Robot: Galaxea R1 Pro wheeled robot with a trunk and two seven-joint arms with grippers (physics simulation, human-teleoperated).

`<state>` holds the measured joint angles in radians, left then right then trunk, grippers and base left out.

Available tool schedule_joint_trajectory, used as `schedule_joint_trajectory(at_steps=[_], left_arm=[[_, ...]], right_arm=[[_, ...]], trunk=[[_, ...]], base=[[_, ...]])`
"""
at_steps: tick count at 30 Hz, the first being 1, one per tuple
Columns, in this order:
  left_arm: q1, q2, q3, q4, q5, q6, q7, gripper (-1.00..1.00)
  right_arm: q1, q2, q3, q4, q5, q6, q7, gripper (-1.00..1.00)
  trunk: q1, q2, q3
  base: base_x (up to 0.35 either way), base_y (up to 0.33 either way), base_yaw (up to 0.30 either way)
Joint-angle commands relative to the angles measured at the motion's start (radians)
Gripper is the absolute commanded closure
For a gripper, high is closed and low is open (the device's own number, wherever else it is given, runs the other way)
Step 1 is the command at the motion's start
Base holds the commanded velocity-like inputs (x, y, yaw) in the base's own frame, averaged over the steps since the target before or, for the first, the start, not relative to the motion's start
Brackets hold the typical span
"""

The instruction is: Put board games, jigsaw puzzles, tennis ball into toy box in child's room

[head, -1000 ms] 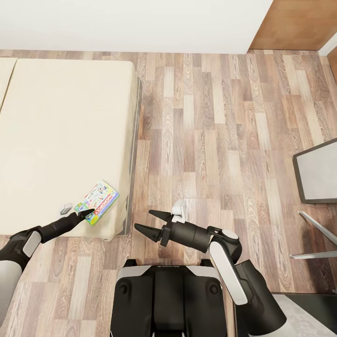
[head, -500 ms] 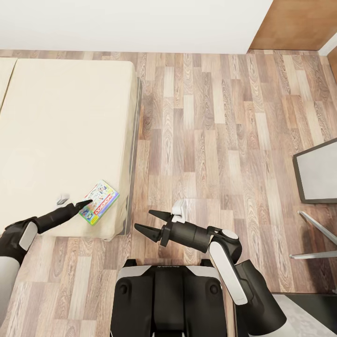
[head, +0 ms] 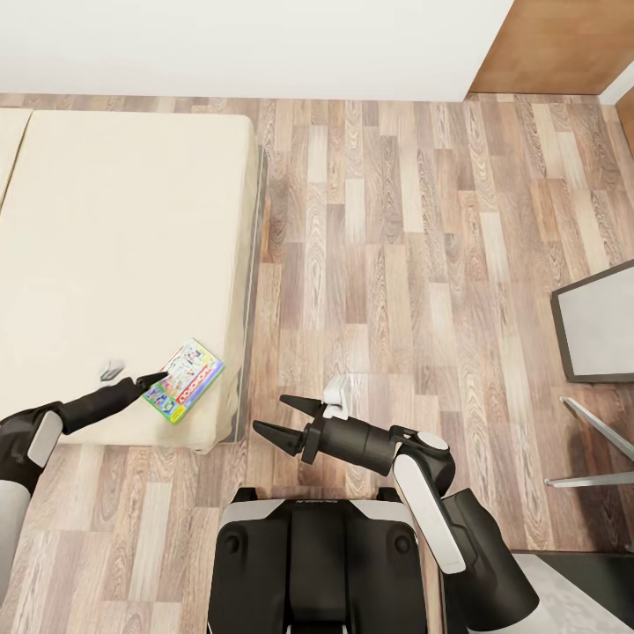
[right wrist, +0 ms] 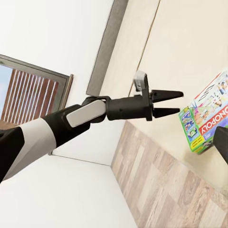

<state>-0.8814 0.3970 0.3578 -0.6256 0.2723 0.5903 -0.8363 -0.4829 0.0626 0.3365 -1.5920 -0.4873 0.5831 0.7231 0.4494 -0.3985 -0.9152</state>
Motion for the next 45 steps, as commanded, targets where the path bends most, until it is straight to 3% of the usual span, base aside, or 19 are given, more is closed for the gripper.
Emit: schedule_joint_trajectory(at_steps=[1, 14, 33, 45], left_arm=[[-0.001, 0.000, 0.002, 0.000, 0.004, 0.007, 0.016, -1.00], [-0.001, 0.005, 0.008, 0.000, 0.009, -0.029, 0.216, -1.00], [-0.001, 0.003, 0.016, -0.011, 0.010, -0.085, 0.285, -1.00], [-0.002, -0.016, 0.010, 0.004, 0.009, -0.150, 0.412, -1.00]], right_arm=[[0.000, 0.000, -0.001, 0.000, -0.007, 0.008, -0.001, -1.00], [0.000, 0.000, -0.001, 0.000, -0.007, 0.008, 0.000, -1.00], [0.000, 0.000, -0.001, 0.000, -0.007, 0.008, -0.001, -1.00], [0.000, -0.001, -0.002, 0.000, -0.007, 0.008, 0.000, -1.00]], trunk=[[0.001, -0.002, -0.001], [0.001, -0.002, -0.001], [0.001, -0.002, -0.001], [0.001, -0.002, -0.001]], base=[[0.000, 0.000, 0.000], [0.000, 0.000, 0.000], [0.000, 0.000, 0.000], [0.000, 0.000, 0.000]])
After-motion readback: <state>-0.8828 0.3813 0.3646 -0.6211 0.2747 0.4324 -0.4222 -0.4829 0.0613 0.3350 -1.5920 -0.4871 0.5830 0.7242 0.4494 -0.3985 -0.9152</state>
